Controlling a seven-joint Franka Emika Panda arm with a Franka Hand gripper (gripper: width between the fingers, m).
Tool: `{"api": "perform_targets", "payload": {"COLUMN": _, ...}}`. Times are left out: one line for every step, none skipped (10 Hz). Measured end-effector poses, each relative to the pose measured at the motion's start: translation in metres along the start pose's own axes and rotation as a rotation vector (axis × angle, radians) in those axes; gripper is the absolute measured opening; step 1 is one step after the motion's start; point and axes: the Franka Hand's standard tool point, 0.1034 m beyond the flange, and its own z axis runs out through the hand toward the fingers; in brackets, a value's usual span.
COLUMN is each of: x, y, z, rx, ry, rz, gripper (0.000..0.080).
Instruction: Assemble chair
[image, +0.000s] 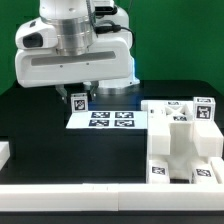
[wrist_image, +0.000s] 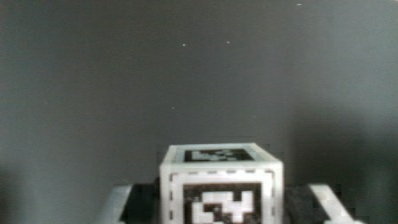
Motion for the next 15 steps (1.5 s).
{"api": "perform_targets", "payload": {"x": 0.0, "y": 0.0, "z": 0.001, "rx": -0.001, "ry": -0.002, "rz": -0.001, "gripper": 0.0284}}
{"api": "perform_targets", "payload": {"x": 0.0, "y": 0.002, "z": 0.001, "rx": -0.004, "ry": -0.002, "rz": -0.005, "gripper": 0.0284}}
{"api": "perform_targets", "payload": {"x": 0.005, "y": 0.011, "z": -0.006, "rx": -0.028, "ry": -0.008, "rz": -0.016, "gripper": 0.0284}}
{"api": "perform_targets", "payload": {"x": 0.017, "y": 0.005, "z": -0.027, "rx": -0.039, "ry": -0.042, "rz": -0.008, "gripper": 0.0284}}
{"api": "perform_targets", "payload": {"x": 0.033, "y": -0.004, "z": -0.047, "rx": -0.046, "ry": -0.044, "rz": -0.016, "gripper": 0.0284}}
{"api": "perform_targets", "payload": {"x": 0.041, "y": -0.012, "z": -0.062, "rx": -0.041, "ry": -0.058, "rz": 0.01, "gripper": 0.0284}}
{"api": "perform_targets", "payload": {"x": 0.043, "y": -0.016, "z": -0.068, "rx": -0.041, "ry": -0.05, "rz": 0.033, "gripper": 0.0284}}
{"api": "perform_targets", "payload": {"x": 0.043, "y": -0.014, "z": -0.066, "rx": -0.041, "ry": -0.05, "rz": 0.028, "gripper": 0.0284}}
{"api": "perform_targets", "payload": {"x": 0.043, "y": -0.014, "z": -0.065, "rx": -0.042, "ry": -0.052, "rz": 0.029, "gripper": 0.0284}}
{"api": "perform_targets", "payload": {"x": 0.043, "y": -0.014, "z": -0.065, "rx": -0.042, "ry": -0.052, "rz": 0.029, "gripper": 0.0284}}
{"api": "perform_targets", "payload": {"x": 0.043, "y": -0.015, "z": -0.066, "rx": -0.045, "ry": -0.057, "rz": 0.032, "gripper": 0.0284}}
{"api": "perform_targets", "payload": {"x": 0.049, "y": -0.022, "z": -0.074, "rx": -0.048, "ry": -0.067, "rz": 0.033, "gripper": 0.0284}}
{"api": "perform_targets", "payload": {"x": 0.06, "y": -0.029, "z": -0.087, "rx": -0.052, "ry": -0.064, "rz": 0.033, "gripper": 0.0284}}
{"api": "perform_targets", "payload": {"x": 0.067, "y": -0.036, "z": -0.092, "rx": -0.056, "ry": -0.055, "rz": 0.045, "gripper": 0.0284}}
{"api": "perform_targets", "payload": {"x": 0.066, "y": -0.034, "z": -0.09, "rx": -0.055, "ry": -0.057, "rz": 0.043, "gripper": 0.0284}}
